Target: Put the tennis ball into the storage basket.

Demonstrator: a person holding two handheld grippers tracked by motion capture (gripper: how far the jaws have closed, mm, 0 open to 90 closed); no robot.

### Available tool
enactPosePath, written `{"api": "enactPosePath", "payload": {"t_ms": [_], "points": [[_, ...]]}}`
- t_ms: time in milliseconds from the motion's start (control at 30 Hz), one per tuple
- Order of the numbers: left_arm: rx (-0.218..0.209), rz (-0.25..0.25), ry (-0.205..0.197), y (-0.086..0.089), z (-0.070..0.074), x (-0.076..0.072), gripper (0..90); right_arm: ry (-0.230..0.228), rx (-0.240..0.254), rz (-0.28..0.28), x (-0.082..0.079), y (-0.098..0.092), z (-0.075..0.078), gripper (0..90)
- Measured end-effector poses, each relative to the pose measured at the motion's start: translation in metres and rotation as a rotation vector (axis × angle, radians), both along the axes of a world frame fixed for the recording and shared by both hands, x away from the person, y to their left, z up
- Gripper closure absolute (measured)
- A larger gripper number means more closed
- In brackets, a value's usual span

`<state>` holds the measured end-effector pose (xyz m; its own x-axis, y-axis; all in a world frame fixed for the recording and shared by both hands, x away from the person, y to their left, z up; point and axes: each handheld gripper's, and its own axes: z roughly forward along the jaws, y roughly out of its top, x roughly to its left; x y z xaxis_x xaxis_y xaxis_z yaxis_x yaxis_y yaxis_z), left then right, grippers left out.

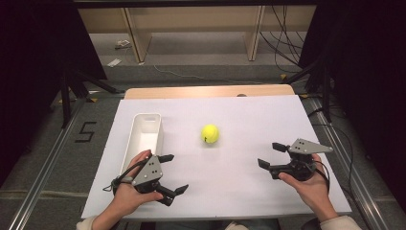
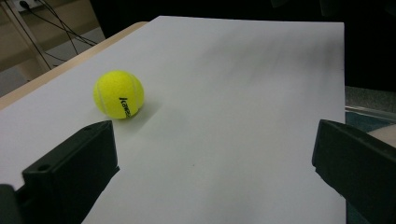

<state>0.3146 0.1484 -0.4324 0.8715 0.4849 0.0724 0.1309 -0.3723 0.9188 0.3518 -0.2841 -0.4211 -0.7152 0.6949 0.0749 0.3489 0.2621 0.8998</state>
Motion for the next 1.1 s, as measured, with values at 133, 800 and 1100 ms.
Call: {"api": "enactPosePath", "payload": {"t_ms": [133, 800, 1100], "points": [[-0.001, 0.0, 0.0, 0.0, 0.0, 0.0, 0.0, 0.0, -0.001, -0.002, 0.0, 0.0, 0.0, 15.5], [0.006, -0.002, 0.0, -0.001, 0.0, -0.001, 0.0, -0.006, -0.016, 0.014, 0.01, 0.013, -0.003, 15.5], [0.009, -0.003, -0.001, -0.001, -0.001, -0.001, 0.0, -0.02, -0.044, 0.02, 0.019, 0.022, -0.004, 15.5]]}}
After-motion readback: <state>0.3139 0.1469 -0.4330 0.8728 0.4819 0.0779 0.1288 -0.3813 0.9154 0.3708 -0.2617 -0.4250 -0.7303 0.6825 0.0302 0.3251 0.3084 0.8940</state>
